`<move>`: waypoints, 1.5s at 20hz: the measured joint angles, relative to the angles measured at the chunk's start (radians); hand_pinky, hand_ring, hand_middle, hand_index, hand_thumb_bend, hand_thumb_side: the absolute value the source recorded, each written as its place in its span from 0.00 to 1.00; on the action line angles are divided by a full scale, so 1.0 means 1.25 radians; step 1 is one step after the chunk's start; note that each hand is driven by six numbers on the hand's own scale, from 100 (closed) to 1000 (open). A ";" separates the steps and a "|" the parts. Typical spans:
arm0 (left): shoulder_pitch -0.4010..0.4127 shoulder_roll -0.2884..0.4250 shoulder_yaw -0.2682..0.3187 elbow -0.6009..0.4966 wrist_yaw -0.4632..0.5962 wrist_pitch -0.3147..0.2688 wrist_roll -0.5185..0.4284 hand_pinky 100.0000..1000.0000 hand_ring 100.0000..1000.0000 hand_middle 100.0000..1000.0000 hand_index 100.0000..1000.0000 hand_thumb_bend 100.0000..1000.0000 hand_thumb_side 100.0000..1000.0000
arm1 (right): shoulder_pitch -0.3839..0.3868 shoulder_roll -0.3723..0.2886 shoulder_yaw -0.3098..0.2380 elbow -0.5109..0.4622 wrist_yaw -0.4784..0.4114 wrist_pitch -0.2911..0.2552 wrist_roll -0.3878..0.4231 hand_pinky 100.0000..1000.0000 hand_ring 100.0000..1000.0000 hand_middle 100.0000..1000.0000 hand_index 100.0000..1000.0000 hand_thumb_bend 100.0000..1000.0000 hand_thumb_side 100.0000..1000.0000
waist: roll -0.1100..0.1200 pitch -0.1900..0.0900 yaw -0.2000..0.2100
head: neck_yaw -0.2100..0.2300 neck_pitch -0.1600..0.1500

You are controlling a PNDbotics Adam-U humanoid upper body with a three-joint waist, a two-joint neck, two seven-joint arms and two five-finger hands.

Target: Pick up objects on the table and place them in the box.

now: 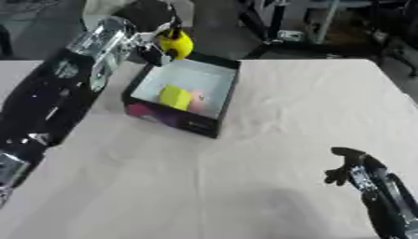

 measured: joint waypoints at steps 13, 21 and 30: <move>0.008 -0.039 0.092 0.096 -0.038 0.187 0.239 0.74 0.77 0.80 0.89 0.52 0.80 | -0.006 0.005 0.002 0.004 -0.004 0.001 0.003 0.65 0.43 0.25 0.73 0.00 0.74 | -0.001 0.000 0.003 | 0.007 0.000; 0.105 0.177 0.086 -0.222 0.317 0.147 0.233 0.67 0.64 0.63 0.82 0.19 0.71 | -0.005 0.006 -0.008 0.004 -0.001 0.001 -0.005 0.65 0.43 0.25 0.73 0.00 0.75 | -0.001 0.000 0.022 | -0.009 0.000; 0.568 0.311 0.167 -0.682 0.836 0.145 0.340 0.61 0.56 0.55 0.80 0.00 0.87 | -0.005 0.006 -0.016 0.004 0.004 0.001 -0.015 0.65 0.43 0.25 0.74 0.00 0.75 | -0.001 0.001 0.052 | -0.005 0.000</move>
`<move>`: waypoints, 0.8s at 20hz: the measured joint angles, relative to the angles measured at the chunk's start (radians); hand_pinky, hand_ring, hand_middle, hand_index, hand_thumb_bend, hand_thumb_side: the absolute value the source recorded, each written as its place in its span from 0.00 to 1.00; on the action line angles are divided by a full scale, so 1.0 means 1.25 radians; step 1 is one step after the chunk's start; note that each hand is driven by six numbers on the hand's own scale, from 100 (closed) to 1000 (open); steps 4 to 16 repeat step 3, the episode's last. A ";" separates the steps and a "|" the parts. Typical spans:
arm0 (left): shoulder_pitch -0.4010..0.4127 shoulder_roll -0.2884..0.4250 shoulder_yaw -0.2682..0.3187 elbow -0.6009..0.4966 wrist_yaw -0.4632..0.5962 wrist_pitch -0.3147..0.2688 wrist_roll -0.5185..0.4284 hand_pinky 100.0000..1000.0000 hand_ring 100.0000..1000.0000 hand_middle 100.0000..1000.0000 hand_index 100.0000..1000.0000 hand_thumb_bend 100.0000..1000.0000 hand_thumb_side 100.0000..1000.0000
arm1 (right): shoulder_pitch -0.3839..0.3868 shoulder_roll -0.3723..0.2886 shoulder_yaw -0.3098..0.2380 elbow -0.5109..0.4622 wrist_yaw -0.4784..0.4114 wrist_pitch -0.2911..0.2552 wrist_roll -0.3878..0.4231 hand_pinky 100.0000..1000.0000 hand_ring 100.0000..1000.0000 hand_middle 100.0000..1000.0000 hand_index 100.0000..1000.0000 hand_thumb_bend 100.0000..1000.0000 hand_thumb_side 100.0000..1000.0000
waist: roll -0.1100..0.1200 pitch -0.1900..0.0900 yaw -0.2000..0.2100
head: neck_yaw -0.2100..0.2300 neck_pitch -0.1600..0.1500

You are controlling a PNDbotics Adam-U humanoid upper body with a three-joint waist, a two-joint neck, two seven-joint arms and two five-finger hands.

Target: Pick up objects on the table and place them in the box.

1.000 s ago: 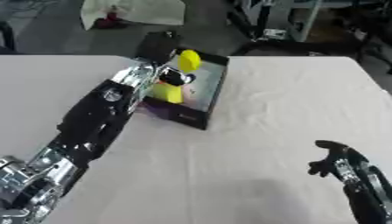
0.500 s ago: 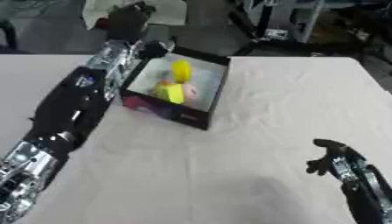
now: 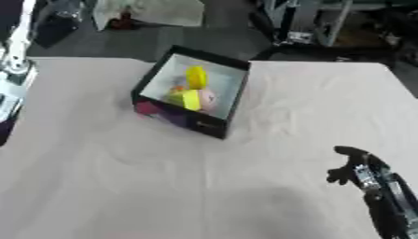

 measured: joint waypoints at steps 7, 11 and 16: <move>0.086 -0.029 0.008 -0.021 0.099 0.001 0.036 0.60 0.55 0.54 0.80 0.00 0.88 | 0.000 0.000 -0.002 0.000 0.002 0.000 -0.004 0.65 0.44 0.25 0.74 0.00 0.74 | 0.000 0.000 0.003 | 0.004 0.000; 0.086 -0.029 0.008 -0.021 0.099 0.001 0.036 0.60 0.55 0.54 0.80 0.00 0.88 | 0.000 0.000 -0.002 0.000 0.002 0.000 -0.004 0.65 0.44 0.25 0.74 0.00 0.74 | 0.000 0.000 0.003 | 0.004 0.000; 0.086 -0.029 0.008 -0.021 0.099 0.001 0.036 0.60 0.55 0.54 0.80 0.00 0.88 | 0.000 0.000 -0.002 0.000 0.002 0.000 -0.004 0.65 0.44 0.25 0.74 0.00 0.74 | 0.000 0.000 0.003 | 0.004 0.000</move>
